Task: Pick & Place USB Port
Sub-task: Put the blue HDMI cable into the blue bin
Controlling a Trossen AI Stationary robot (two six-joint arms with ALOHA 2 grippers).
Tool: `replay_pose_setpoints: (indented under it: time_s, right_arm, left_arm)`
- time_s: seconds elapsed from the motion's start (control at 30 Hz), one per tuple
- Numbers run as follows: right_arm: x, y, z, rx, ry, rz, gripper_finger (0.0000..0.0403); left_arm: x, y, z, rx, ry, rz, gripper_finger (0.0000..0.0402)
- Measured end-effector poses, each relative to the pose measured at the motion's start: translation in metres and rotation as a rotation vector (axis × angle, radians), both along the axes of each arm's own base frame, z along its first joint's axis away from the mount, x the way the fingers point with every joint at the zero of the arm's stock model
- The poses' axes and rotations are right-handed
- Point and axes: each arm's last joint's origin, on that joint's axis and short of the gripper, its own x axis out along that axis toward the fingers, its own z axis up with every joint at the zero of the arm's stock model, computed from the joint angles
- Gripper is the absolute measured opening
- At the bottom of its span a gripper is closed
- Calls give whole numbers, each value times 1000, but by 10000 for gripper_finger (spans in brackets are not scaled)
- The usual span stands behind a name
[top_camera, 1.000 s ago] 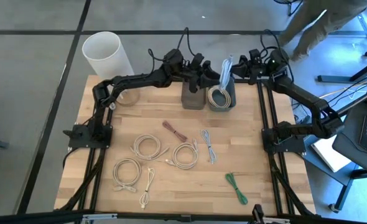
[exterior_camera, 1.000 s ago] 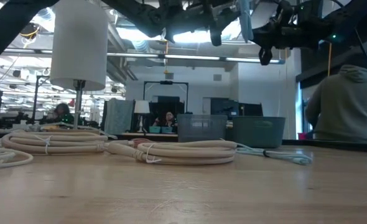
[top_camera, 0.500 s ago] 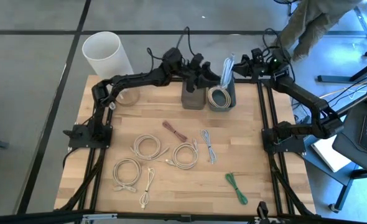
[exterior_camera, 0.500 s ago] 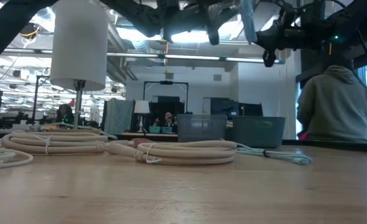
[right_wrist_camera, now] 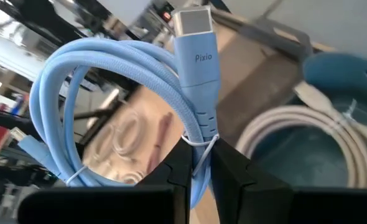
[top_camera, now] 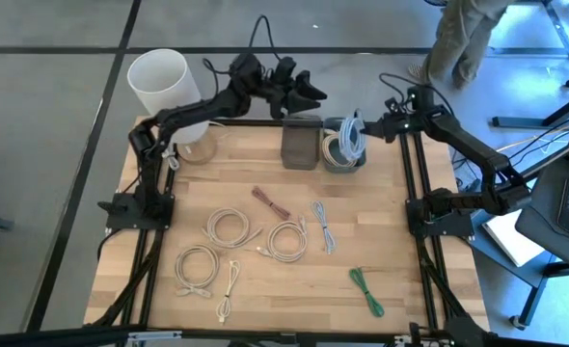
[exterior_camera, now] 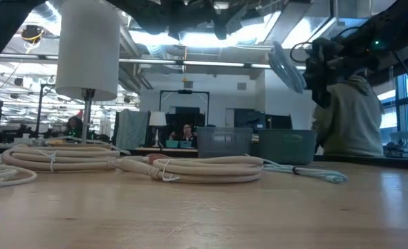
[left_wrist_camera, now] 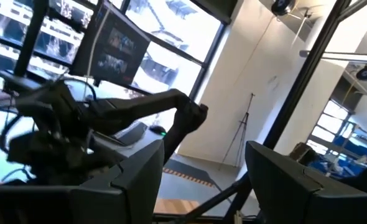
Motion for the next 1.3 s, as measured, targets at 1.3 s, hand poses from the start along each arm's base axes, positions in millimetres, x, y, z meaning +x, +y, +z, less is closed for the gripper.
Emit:
replay_pose_setpoints:
  time_s: [1.3]
  right_arm:
    - [32, -17, -57, -233, 517, -80, 37]
  left_arm:
    - [-2, -1, 2, 15, 1, -19, 221]
